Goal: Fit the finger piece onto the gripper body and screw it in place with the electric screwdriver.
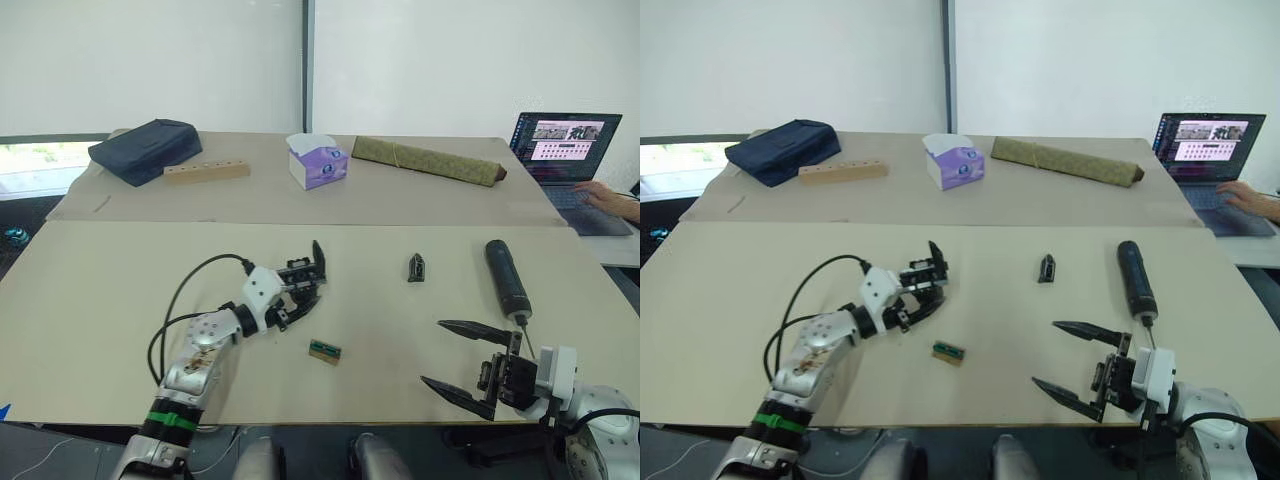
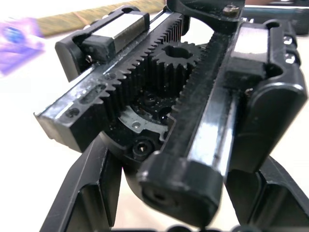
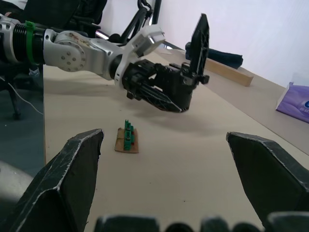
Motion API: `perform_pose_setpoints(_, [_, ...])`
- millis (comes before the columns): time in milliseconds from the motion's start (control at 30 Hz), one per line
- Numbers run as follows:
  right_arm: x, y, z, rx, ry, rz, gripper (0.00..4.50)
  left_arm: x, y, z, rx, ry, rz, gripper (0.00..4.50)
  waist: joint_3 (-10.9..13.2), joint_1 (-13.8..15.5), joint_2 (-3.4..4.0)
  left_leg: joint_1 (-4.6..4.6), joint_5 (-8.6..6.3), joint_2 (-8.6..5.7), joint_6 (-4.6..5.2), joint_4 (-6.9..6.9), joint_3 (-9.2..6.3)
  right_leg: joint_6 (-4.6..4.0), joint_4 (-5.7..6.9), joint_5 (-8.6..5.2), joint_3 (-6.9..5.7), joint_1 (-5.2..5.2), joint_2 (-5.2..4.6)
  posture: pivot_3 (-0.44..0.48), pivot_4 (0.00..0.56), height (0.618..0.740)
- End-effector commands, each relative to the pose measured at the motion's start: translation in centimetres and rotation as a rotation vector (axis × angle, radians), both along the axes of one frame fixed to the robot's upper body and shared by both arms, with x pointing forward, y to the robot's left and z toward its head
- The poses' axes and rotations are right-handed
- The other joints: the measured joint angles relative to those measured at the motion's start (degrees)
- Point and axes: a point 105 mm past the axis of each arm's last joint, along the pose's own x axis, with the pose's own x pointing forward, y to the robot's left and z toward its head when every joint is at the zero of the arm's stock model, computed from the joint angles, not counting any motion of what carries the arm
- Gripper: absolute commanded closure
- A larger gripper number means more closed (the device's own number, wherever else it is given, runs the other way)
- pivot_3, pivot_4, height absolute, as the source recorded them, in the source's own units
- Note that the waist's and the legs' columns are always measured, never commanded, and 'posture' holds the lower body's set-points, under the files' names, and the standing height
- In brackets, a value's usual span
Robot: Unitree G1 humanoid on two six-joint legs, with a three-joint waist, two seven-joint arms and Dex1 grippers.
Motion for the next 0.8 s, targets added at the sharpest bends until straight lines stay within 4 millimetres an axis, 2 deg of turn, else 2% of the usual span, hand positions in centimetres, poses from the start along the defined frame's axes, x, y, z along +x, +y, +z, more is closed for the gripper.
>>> perform_pose_setpoints(33, [-0.7, -0.2, 1.2, 0.006, -0.042, -0.019, 0.00, 0.6, -1.4, 1.5, -0.020, -0.072, -0.042, 2.10, 0.01, 0.01, 0.00, -0.01, 0.00, 0.00, 0.00, 0.00, -0.01, 0.01, -0.01, 0.00, 0.00, 0.00, 0.00, 0.000, 0.150, 0.740])
perform_pose_setpoints(200, [-0.9, -0.2, 1.3, 0.010, -0.046, -0.049, 0.00, 0.4, -2.1, -0.2, 0.017, -0.025, -0.082, 2.10, 0.01, 0.13, 0.01, -0.06, 0.00, -0.05, 0.00, 0.01, -0.02, 0.02, -0.06, 0.00, 0.00, 0.01, -0.07, 0.000, 0.150, 0.740])
perform_pose_setpoints(400, [-0.8, -0.1, 1.2, 0.008, -0.053, -0.061, 0.00, 0.5, -1.2, -1.3, 0.033, 0.034, -0.056, 2.10, -0.04, 0.14, 0.09, -0.02, 0.00, -0.06, 0.00, 0.03, -0.02, 0.02, -0.04, -0.01, 0.01, 0.05, -0.08, 0.000, 0.150, 0.740])
perform_pose_setpoints(467, [-0.7, -0.1, 1.1, 0.008, -0.053, -0.062, 0.00, 0.6, -0.7, -1.4, 0.026, 0.049, -0.045, 1.05, -0.07, 0.06, 0.14, -0.01, 0.00, -0.05, 0.00, 0.03, -0.02, 0.02, -0.04, -0.01, 0.01, 0.05, -0.07, 0.000, 0.150, 0.740])
perform_pose_setpoints(533, [-0.6, -0.1, 1.1, 0.007, -0.053, -0.062, 0.00, 0.4, -0.2, -1.5, 0.017, 0.082, -0.056, 0.26, -0.07, 0.00, 0.15, -0.01, 0.00, -0.05, 0.00, 0.03, -0.02, 0.02, -0.03, -0.01, 0.01, 0.04, -0.07, 0.000, 0.150, 0.740])
perform_pose_setpoints(567, [-0.5, -0.2, 1.1, 0.006, -0.054, -0.061, 0.00, 0.1, 0.0, -1.6, 0.010, 0.100, -0.071, 0.02, -0.08, -0.07, 0.16, 0.00, 0.00, -0.04, 0.00, 0.03, -0.02, 0.02, -0.02, -0.01, 0.01, 0.05, -0.05, 0.000, 0.150, 0.740])
perform_pose_setpoints(800, [-0.3, 0.0, 1.1, 0.002, -0.052, -0.047, 0.00, -0.7, 2.3, -2.0, 0.061, 0.167, -0.200, 0.02, -0.12, -0.11, 0.24, 0.07, 0.00, -0.03, 0.00, 0.03, -0.01, 0.00, 0.01, -0.02, 0.01, 0.06, -0.03, 0.000, 0.150, 0.740])
